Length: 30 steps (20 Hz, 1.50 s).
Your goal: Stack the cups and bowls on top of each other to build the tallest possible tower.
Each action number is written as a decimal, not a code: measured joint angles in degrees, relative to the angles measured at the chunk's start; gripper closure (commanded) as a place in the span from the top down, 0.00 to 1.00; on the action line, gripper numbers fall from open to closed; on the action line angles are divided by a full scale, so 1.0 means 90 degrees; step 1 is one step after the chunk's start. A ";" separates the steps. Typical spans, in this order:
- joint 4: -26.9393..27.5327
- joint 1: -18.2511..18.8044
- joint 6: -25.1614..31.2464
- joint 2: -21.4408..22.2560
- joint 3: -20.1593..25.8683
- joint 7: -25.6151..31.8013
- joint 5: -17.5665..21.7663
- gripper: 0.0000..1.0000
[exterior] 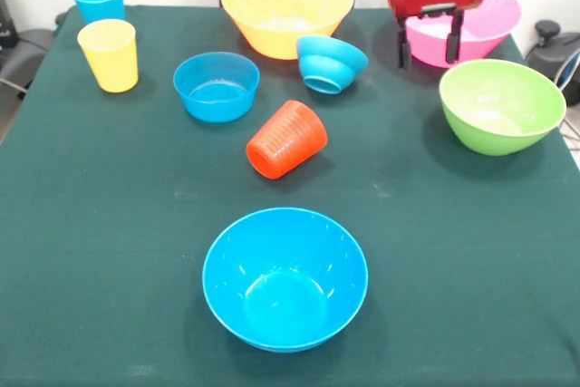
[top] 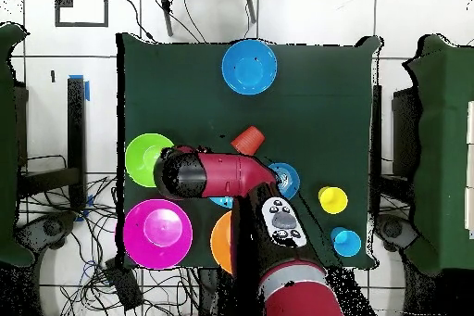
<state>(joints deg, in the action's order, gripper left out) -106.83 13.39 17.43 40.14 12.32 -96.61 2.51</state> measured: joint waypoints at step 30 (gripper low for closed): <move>0.1077 -0.1918 -0.2265 -0.0996 -0.1780 0.0000 -0.0103 1.00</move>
<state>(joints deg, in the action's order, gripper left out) -97.14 -3.87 -2.95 31.18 -3.70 -96.61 1.59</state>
